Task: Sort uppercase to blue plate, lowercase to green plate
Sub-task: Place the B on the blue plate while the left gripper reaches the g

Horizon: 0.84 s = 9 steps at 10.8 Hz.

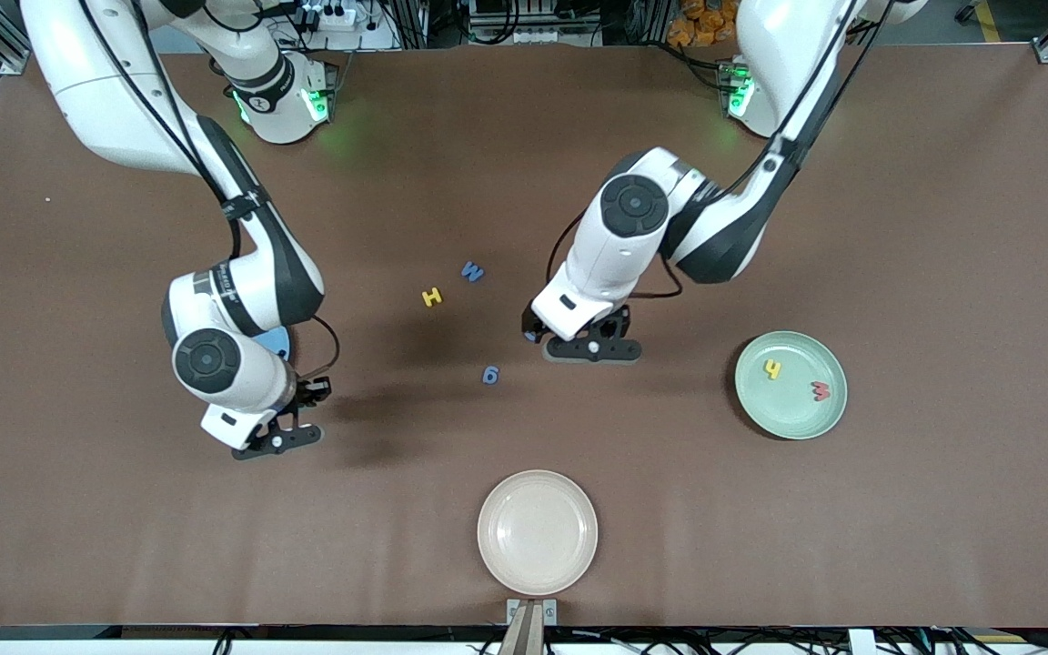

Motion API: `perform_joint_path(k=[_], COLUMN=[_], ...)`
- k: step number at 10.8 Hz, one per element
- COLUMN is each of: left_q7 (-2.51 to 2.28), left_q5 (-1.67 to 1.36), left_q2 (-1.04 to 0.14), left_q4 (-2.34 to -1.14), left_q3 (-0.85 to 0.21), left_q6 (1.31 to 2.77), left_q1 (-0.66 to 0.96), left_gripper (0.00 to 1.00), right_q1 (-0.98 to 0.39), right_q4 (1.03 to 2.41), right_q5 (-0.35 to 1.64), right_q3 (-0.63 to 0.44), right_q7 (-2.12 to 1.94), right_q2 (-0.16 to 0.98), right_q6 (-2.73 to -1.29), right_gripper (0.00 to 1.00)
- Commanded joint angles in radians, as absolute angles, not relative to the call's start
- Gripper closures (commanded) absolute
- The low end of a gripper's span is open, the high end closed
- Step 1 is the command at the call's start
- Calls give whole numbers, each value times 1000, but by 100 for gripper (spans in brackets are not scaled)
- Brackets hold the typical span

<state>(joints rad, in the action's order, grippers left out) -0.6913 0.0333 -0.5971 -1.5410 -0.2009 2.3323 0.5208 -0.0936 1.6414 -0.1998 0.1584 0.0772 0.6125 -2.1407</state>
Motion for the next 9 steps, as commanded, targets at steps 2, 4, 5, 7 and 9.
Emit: perform_joint_path(k=[2,4,5,7,9], left_q7=[-698,-671,-648,-585,-584], left_q5=[43,43,44,51,51], left_q2=[-737,-810,-842,-882,-923], left_q4=[-1425,-1361,-1324,-1283,-1226], left_q3=[-193,-183,-167,-86,-28], left_q6=[2449,2470,2470,2465,2447], left_q1=[572,612,639,711,765], left_gripper=[4,11,16,25,35], right_q1=[18,52,63,98,126], right_q4=[1857,1893,1922,1942,1944], right_q5=[-212,-210,-210,-207,-193], right_q3=[178,178,178,179,179], right_q7=[-64,-110,-117,-174,-199], right_q2=[492,479,469,457,460], right_q6=[-2249,-2249,-2252,-2253,-2253], right_gripper=[100,100,100,100,10])
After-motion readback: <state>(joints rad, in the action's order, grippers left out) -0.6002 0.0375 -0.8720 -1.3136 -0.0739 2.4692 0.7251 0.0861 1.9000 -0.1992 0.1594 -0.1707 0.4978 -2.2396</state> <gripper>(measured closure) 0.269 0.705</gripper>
